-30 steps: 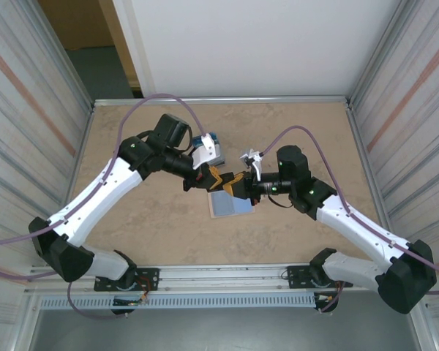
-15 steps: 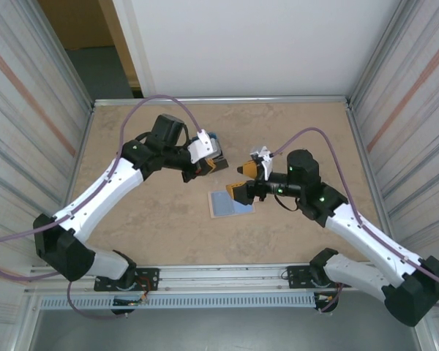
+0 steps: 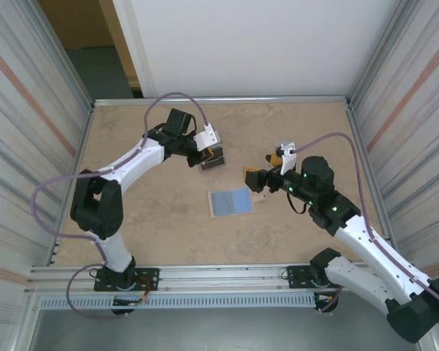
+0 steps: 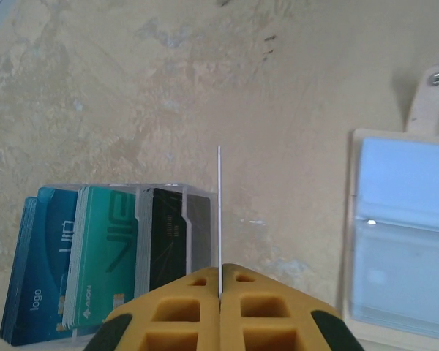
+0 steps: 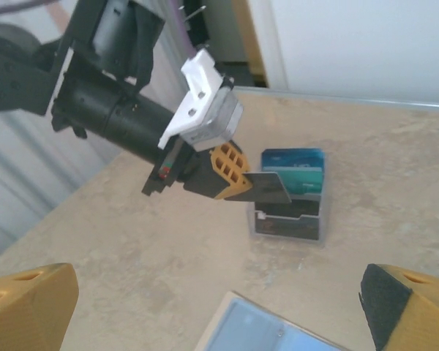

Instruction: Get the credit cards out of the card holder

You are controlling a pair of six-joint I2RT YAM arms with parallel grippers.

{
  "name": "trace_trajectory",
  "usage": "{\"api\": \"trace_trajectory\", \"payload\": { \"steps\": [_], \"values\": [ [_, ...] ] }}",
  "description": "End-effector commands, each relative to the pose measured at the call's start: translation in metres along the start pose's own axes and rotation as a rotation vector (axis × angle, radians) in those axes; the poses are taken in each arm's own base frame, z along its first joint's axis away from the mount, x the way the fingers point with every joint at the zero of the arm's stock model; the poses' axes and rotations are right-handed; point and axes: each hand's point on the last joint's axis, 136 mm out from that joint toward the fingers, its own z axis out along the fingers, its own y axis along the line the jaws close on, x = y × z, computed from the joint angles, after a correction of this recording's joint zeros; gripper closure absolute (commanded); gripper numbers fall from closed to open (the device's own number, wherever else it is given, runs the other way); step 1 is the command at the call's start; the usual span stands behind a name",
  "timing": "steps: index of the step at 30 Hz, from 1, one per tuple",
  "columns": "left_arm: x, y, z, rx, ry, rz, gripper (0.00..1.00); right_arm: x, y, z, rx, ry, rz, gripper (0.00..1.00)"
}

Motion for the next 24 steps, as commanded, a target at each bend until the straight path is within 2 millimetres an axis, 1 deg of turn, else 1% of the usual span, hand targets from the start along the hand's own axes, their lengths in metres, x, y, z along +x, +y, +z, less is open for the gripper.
{"api": "trace_trajectory", "payload": {
  "steps": [1, 3, 6, 10, 11, 16, 24],
  "values": [
    [-0.015, 0.023, 0.001, -0.041, -0.042, 0.064, 0.98, -0.006, -0.009, -0.008, 0.036, -0.053, 0.056, 0.01],
    [-0.010, 0.028, 0.010, -0.036, -0.028, 0.060, 0.98, -0.008, -0.011, -0.011, 0.042, -0.083, 0.072, 0.01],
    [-0.001, 0.035, 0.021, -0.034, -0.008, 0.053, 0.98, -0.012, -0.021, -0.014, 0.090, -0.110, 0.112, 0.01],
    [0.007, 0.039, 0.030, -0.029, 0.009, 0.041, 0.98, -0.007, -0.037, -0.013, 0.169, -0.061, 0.145, 0.01],
    [0.009, 0.039, 0.032, -0.026, 0.011, 0.036, 0.98, -0.005, -0.038, -0.012, 0.173, -0.051, 0.151, 0.01],
    [0.019, 0.041, 0.038, -0.016, 0.018, 0.007, 0.97, -0.001, -0.038, -0.006, 0.157, -0.028, 0.170, 0.01],
    [0.030, 0.043, 0.047, -0.003, 0.037, -0.009, 0.97, -0.002, -0.040, -0.005, 0.166, -0.036, 0.177, 0.01]
  ]
}}
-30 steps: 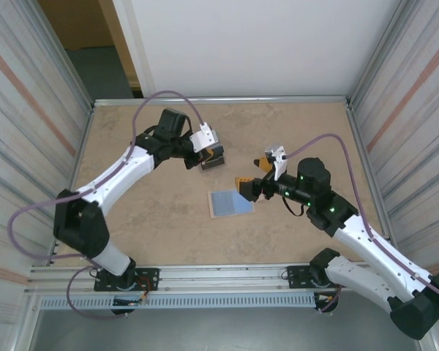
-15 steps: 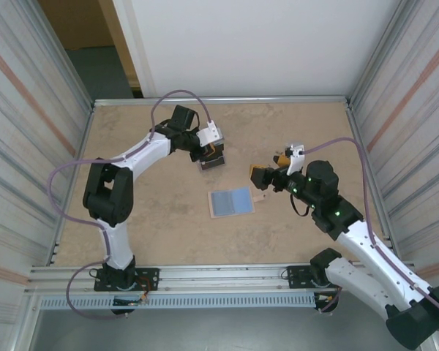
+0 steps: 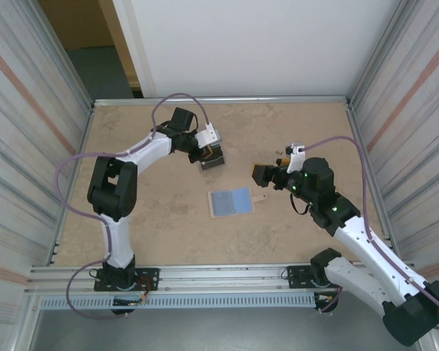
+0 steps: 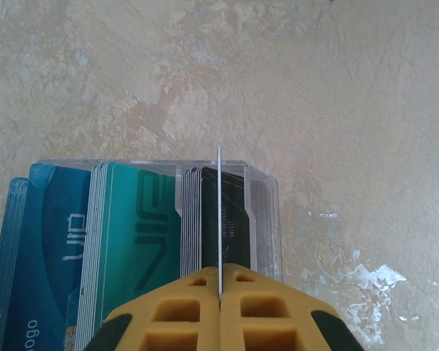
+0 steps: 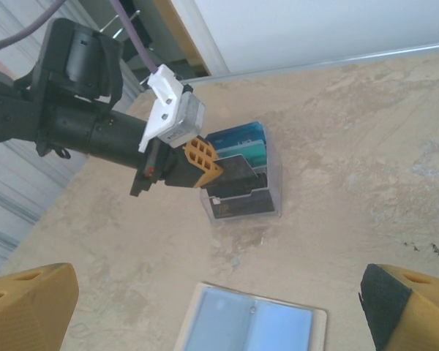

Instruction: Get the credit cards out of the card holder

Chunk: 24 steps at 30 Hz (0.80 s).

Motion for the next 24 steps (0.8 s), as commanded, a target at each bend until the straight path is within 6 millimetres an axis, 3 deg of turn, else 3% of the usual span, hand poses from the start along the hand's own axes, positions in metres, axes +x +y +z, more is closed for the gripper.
{"api": "trace_trajectory", "payload": {
  "steps": [1, 18, 24],
  "values": [
    [-0.004, 0.010, 0.001, -0.009, -0.014, 0.014, 0.97, -0.018, 0.003, -0.004, 0.006, -0.050, 0.017, 0.01],
    [0.003, 0.004, 0.015, 0.047, -0.004, -0.008, 0.94, -0.024, -0.017, -0.012, 0.120, -0.095, 0.057, 0.01],
    [0.004, 0.004, 0.016, 0.051, 0.004, -0.015, 0.82, -0.020, -0.020, -0.007, 0.133, -0.074, 0.056, 0.01]
  ]
}}
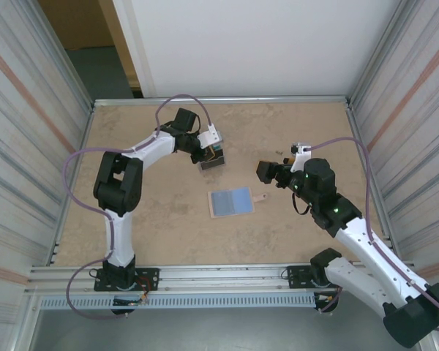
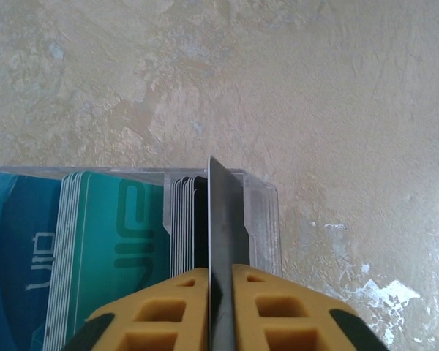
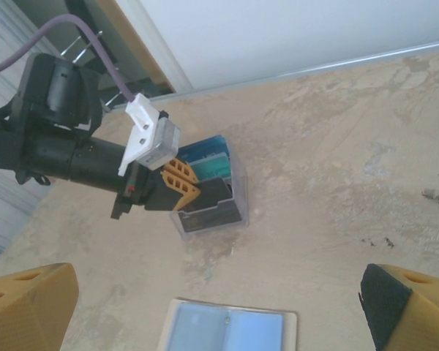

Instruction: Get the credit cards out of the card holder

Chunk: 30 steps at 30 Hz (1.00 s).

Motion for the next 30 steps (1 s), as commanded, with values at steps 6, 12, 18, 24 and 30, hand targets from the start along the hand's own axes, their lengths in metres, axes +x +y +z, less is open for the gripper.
{"api": "trace_trajectory", "payload": {
  "steps": [6, 12, 18, 24, 30],
  "values": [
    [-0.013, 0.004, -0.018, -0.013, -0.019, 0.016, 0.76, -0.008, -0.005, 0.005, 0.047, -0.002, 0.031, 0.01],
    [-0.035, -0.001, -0.049, -0.067, -0.074, 0.032, 0.66, 0.007, -0.012, 0.017, 0.112, 0.095, 0.048, 0.01],
    [-0.052, -0.007, -0.100, -0.219, -0.189, -0.011, 0.36, 0.035, -0.011, 0.039, 0.210, 0.211, -0.026, 0.01],
    [-0.040, -0.011, -0.152, -0.440, -0.273, -0.187, 0.02, 0.077, 0.008, 0.061, 0.275, 0.366, -0.134, 0.04],
    [-0.003, -0.021, -0.190, -0.668, -0.387, -0.389, 0.01, 0.121, 0.032, 0.080, 0.254, 0.506, -0.172, 0.15]
  ]
}}
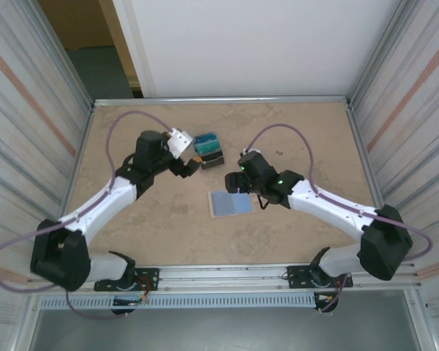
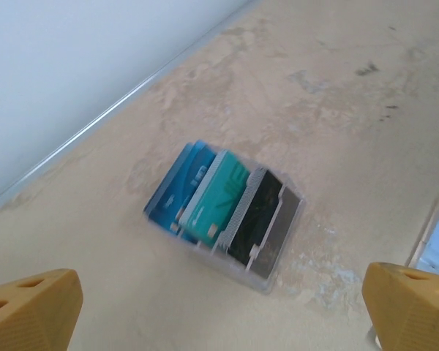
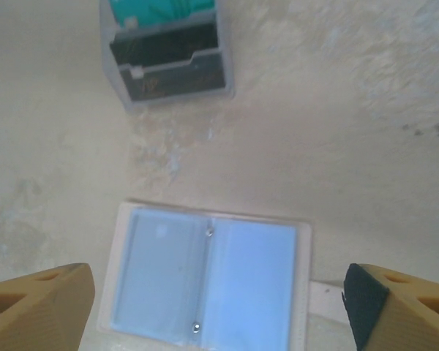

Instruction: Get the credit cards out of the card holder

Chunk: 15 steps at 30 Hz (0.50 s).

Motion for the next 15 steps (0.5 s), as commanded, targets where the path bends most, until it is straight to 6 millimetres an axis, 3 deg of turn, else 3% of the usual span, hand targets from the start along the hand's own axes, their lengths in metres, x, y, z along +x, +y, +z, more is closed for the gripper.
{"api": "trace_trajectory", "payload": {
  "steps": [1, 9, 15],
  "values": [
    [-0.005, 0.030, -0.024, -0.215, -0.100, -0.172, 0.01, 0.011, 0.010, 0.008, 0.028, 0.061, -0.009, 0.17],
    [0.050, 0.043, -0.059, -0.400, -0.086, -0.403, 0.01, 0.048, 0.045, 0.041, 0.029, 0.217, -0.103, 0.32],
    [0.072, 0.045, -0.072, -0.428, -0.102, -0.536, 0.01, 0.064, 0.062, 0.060, 0.028, 0.283, -0.164, 0.36]
  ]
}}
